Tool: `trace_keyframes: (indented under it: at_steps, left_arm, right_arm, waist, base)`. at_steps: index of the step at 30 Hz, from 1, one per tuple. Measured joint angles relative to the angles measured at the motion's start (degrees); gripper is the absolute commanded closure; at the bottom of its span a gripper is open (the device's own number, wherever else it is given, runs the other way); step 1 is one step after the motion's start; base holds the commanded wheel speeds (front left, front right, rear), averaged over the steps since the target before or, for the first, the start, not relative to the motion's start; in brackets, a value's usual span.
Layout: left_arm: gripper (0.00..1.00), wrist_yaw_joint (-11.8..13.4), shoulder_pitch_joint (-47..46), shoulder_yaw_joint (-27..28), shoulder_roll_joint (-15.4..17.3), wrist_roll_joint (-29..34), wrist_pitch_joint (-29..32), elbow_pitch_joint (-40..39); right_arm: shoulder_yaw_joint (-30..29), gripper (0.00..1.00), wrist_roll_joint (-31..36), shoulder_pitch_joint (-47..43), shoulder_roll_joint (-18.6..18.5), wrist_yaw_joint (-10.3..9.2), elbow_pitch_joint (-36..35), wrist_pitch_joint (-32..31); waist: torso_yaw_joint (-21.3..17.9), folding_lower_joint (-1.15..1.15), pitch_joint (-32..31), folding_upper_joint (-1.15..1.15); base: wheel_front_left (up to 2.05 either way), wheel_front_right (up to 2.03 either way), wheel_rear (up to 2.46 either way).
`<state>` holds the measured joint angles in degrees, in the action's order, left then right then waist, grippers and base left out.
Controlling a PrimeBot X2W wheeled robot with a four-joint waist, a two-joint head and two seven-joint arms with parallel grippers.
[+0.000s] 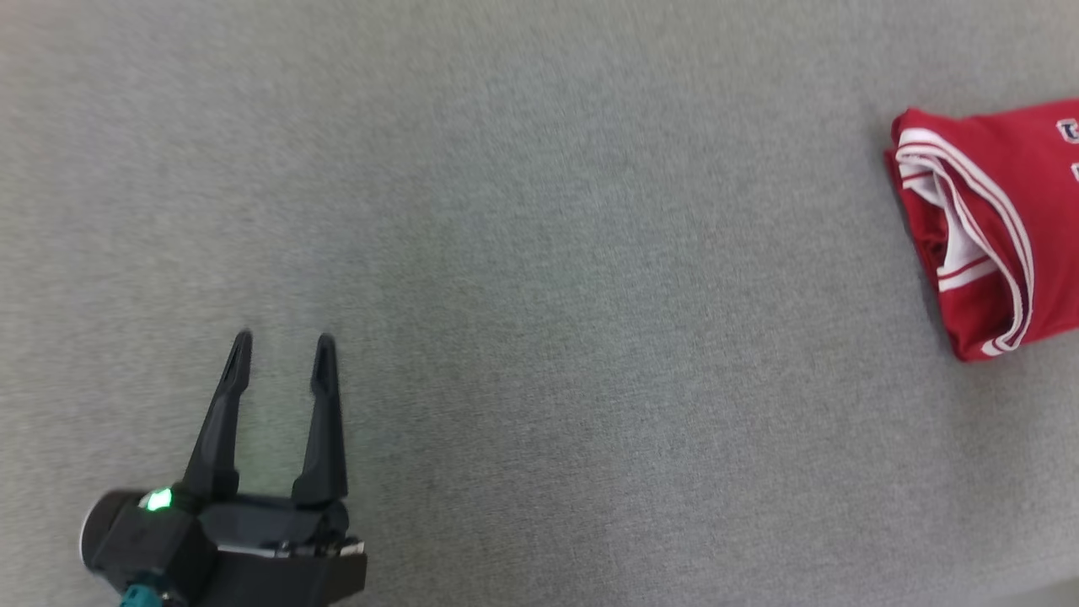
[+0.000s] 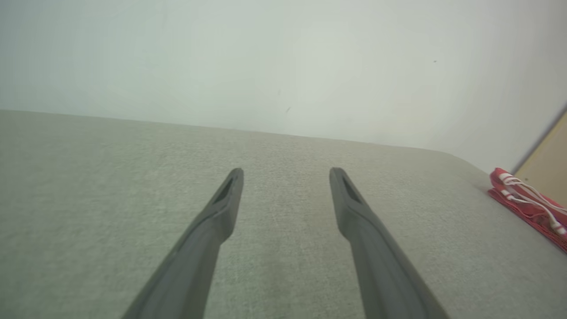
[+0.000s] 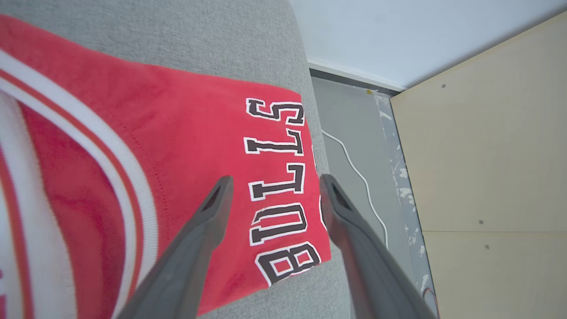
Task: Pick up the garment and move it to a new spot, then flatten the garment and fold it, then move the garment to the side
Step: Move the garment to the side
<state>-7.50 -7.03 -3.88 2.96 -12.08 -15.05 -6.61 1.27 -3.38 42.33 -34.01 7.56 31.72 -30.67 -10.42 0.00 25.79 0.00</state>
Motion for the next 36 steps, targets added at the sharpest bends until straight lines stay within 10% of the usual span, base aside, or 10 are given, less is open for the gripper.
trace_keyframes:
  at_steps: [12, 24, 36]
  left_arm:
    - [0.0, 2.8, 9.8, 5.5, 0.0, -0.2, 0.0, 6.1]
    - [0.0, 4.7, 14.7, 7.4, 0.0, -1.5, 0.0, 8.4]
    - [0.0, 4.4, 16.9, 7.5, 0.0, -1.4, 0.0, 11.0]
  right_arm:
    - [1.1, 0.0, -14.7, -20.2, 13.3, 0.0, -15.4, 16.6]
    - [-1.1, 0.0, -10.9, -39.4, 24.3, 0.0, -26.4, 35.8]
    - [-1.0, 0.0, -8.3, -46.2, 29.2, 0.0, -21.8, 43.6]
  waist:
    - [4.1, -0.02, -13.0, -0.01]
    - [8.0, -0.02, -23.9, -0.02]
    - [9.6, -0.01, -28.9, -0.02]
  base:
    - [0.0, 0.0, 0.0]
    - [0.0, 0.0, 0.0]
    - [0.0, 0.0, 0.0]
